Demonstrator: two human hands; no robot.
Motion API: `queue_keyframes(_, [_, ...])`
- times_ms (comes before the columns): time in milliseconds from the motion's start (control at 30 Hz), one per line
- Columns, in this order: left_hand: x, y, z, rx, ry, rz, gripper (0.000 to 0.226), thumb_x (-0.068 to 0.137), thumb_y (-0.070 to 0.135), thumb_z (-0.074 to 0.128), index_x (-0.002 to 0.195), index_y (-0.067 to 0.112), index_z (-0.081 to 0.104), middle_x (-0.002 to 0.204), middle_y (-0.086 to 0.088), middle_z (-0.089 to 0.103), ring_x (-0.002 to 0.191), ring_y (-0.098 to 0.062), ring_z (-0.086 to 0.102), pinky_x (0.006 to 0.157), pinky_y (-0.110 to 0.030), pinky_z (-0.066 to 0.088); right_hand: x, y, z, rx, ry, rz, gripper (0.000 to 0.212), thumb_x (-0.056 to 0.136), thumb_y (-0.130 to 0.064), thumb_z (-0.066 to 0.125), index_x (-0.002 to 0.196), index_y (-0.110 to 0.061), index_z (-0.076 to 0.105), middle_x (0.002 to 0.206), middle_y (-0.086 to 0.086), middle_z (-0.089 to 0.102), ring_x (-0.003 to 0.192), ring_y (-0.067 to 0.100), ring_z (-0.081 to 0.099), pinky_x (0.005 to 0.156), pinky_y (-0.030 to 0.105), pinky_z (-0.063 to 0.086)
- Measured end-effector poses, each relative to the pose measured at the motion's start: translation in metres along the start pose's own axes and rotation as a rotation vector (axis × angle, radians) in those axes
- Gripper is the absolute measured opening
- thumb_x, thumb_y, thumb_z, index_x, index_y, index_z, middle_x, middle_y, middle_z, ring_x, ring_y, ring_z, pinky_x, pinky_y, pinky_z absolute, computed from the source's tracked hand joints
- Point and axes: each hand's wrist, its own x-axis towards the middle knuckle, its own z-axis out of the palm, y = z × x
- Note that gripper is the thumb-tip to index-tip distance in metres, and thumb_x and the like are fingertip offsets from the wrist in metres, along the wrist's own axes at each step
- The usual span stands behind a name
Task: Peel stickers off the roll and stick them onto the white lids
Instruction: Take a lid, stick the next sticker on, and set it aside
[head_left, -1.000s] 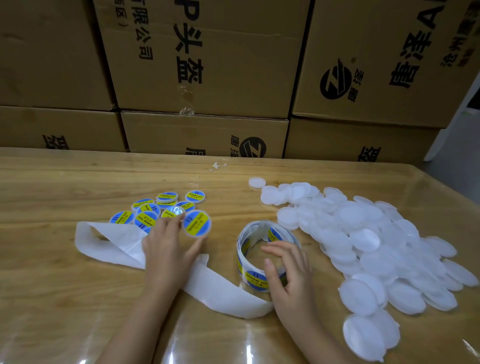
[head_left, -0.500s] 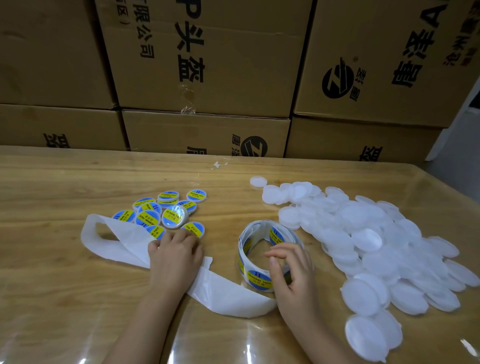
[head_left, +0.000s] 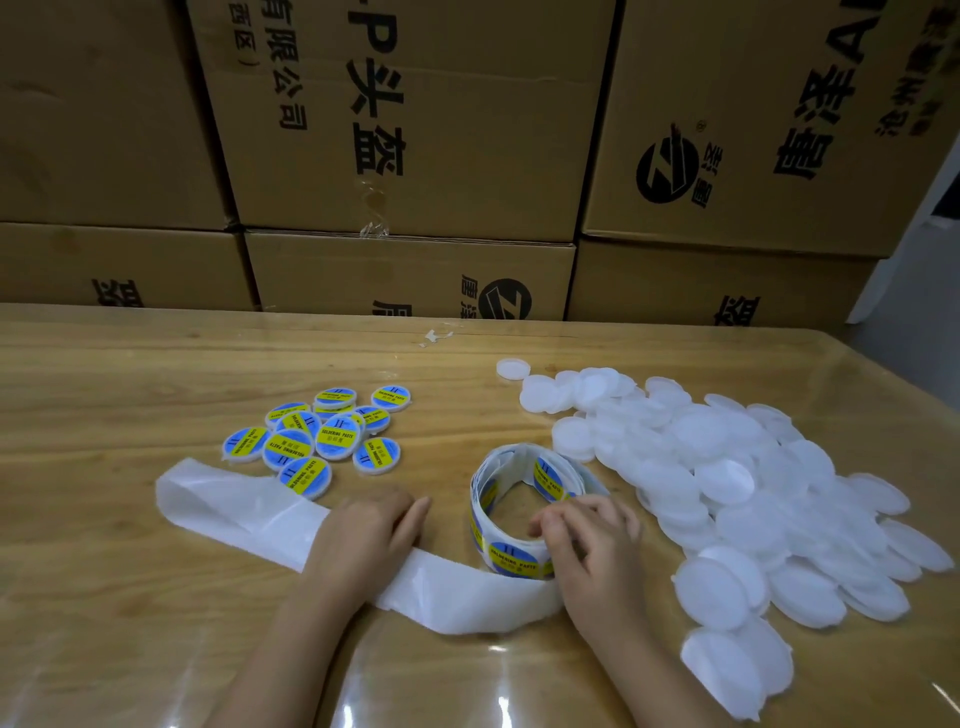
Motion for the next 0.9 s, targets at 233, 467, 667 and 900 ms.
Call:
queue_keyframes(233, [-0.004,0.023,-0.024,-0.073,-0.346,-0.093,0.049,0.093,0.055,0.039,0.059,0.022,0.049,0.06,0.014,0.058,0.064,-0.006,0.053,0.061,-0.025,0.04,0.003,0.009,-0.008,-0.103,-0.026,-0.067,0.05,0.091,-0.044,0.035,0.056,-0.018,0.059,0.061,-0.013,0.057,0.078,0.003,0.055,0.099,0.041,0.029])
queue_keyframes(467, [-0.021,0.048,-0.087,0.063,-1.004,-0.417,0.053,0.094,0.057,0.037,0.097,0.013,0.067,0.091,-0.002,0.071,0.047,-0.003,0.053,0.054,-0.017,0.045,0.004,0.011,-0.006,-0.154,-0.038,-0.082,0.048,0.092,-0.043,0.035,0.054,-0.021,0.054,0.057,-0.009,0.055,0.074,0.007,0.054,0.097,0.033,0.028])
queue_keyframes(667, [-0.019,0.072,-0.1,0.138,-0.726,-0.185,0.041,0.091,0.058,0.042,0.09,0.022,0.062,0.098,0.007,0.07,0.068,-0.008,0.058,0.07,-0.025,0.049,0.003,0.009,-0.004,-0.183,-0.065,-0.065,0.053,0.094,-0.043,0.028,0.06,-0.021,0.063,0.061,-0.009,0.059,0.078,0.006,0.053,0.097,0.021,0.019])
queue_keyframes(900, [-0.022,0.112,-0.044,0.09,-0.604,0.229,0.023,0.084,0.047,0.058,0.094,0.026,0.062,0.092,0.01,0.066,0.081,-0.006,0.056,0.065,-0.025,0.039,0.003,0.007,-0.006,-0.271,-0.021,-0.095,0.048,0.094,-0.04,0.032,0.059,-0.025,0.06,0.058,-0.013,0.057,0.076,0.007,0.054,0.098,0.034,0.026])
